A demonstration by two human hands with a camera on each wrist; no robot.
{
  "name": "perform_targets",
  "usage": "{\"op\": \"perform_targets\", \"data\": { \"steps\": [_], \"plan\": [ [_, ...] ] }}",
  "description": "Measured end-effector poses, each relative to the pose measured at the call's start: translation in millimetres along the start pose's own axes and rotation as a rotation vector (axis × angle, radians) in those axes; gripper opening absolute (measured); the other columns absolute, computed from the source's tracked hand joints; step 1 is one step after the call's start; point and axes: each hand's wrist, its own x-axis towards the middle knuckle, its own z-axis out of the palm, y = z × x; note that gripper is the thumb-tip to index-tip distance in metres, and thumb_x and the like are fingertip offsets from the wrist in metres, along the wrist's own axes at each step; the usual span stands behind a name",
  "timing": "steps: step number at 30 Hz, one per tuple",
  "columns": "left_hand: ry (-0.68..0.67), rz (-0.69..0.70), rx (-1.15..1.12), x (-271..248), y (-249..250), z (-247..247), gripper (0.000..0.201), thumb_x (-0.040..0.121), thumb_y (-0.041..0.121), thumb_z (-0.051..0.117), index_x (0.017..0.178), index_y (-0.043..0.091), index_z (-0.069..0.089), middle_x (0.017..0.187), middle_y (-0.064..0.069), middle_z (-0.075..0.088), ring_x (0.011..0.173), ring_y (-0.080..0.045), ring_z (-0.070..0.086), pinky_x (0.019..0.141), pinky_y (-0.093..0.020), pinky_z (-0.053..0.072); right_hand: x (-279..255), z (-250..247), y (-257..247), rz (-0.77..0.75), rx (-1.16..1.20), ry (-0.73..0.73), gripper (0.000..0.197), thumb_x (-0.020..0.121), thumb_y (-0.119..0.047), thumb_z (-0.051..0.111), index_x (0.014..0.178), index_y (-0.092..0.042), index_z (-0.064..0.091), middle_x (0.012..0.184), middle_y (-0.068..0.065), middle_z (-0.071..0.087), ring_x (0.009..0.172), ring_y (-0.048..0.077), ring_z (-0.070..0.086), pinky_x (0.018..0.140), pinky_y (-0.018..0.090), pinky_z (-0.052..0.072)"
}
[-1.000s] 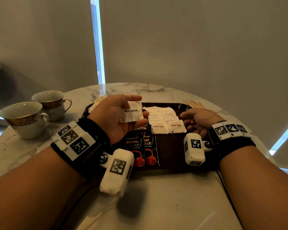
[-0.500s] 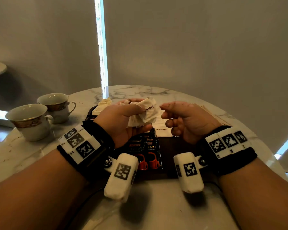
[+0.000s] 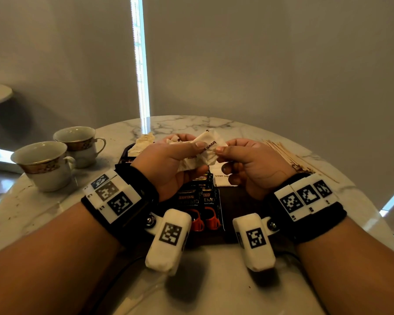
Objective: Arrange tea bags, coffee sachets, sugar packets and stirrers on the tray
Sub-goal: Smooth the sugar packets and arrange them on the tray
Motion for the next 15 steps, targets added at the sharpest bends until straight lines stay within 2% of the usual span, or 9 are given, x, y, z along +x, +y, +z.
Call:
{"op": "perform_targets", "data": {
  "steps": [2, 5, 8, 12, 15],
  "plan": [
    [-0.012, 0.001, -0.021, 0.0, 0.1, -0.2, 0.027, 0.072, 0.011, 0.072, 0.094, 0.011, 0.055, 0.095, -0.014, 0.068, 0.077, -0.024, 0.072, 0.058, -0.029, 0.060, 0.0, -0.6, -0.2, -0.002, 0.010, 0.008, 0.009, 0.087, -0.012, 0.071, 0.086, -0.011, 0.063, 0.071, 0.003, 0.066, 0.056, 0.014, 0.051, 0.046, 0.024, 0.032],
    [-0.004, -0.014, -0.042, 0.4, 0.7, -0.7, 0.016, 0.087, 0.006, 0.065, 0.094, 0.013, 0.053, 0.108, -0.020, 0.065, 0.081, -0.028, 0.072, 0.055, -0.031, 0.060, 0.1, -1.3, -1.2, -0.004, 0.036, 0.011, 0.008, 0.088, -0.010, 0.069, 0.090, -0.008, 0.062, 0.073, 0.005, 0.067, 0.056, 0.015, 0.055, 0.047, 0.025, 0.034],
    [0.012, -0.025, -0.010, 0.6, 2.0, -1.6, 0.012, 0.095, 0.002, 0.058, 0.099, 0.013, 0.056, 0.103, -0.019, 0.070, 0.076, -0.028, 0.073, 0.055, -0.032, 0.060, 0.9, -1.4, -3.5, 0.004, 0.086, 0.016, 0.005, 0.092, -0.009, 0.064, 0.092, -0.009, 0.059, 0.074, 0.005, 0.070, 0.058, 0.016, 0.061, 0.048, 0.026, 0.038],
    [0.043, -0.036, 0.049, 1.4, 3.6, -3.2, 0.025, 0.096, -0.001, 0.050, 0.107, 0.014, 0.066, 0.109, -0.019, 0.064, 0.079, -0.028, 0.065, 0.052, -0.030, 0.054, 2.3, -1.8, -5.4, -0.013, 0.175, 0.066, 0.006, 0.093, -0.006, 0.059, 0.091, -0.010, 0.056, 0.073, 0.006, 0.071, 0.069, 0.023, 0.065, 0.050, 0.027, 0.050],
    [0.034, -0.052, 0.048, -0.9, 3.7, -1.1, 0.020, 0.093, 0.004, 0.053, 0.105, 0.013, 0.067, 0.104, -0.016, 0.061, 0.072, -0.024, 0.063, 0.051, -0.030, 0.051, 3.9, -0.8, -4.1, -0.047, 0.198, 0.096, 0.006, 0.094, -0.005, 0.059, 0.093, -0.011, 0.055, 0.070, 0.004, 0.069, 0.065, 0.021, 0.065, 0.048, 0.027, 0.049]
  ]
}}
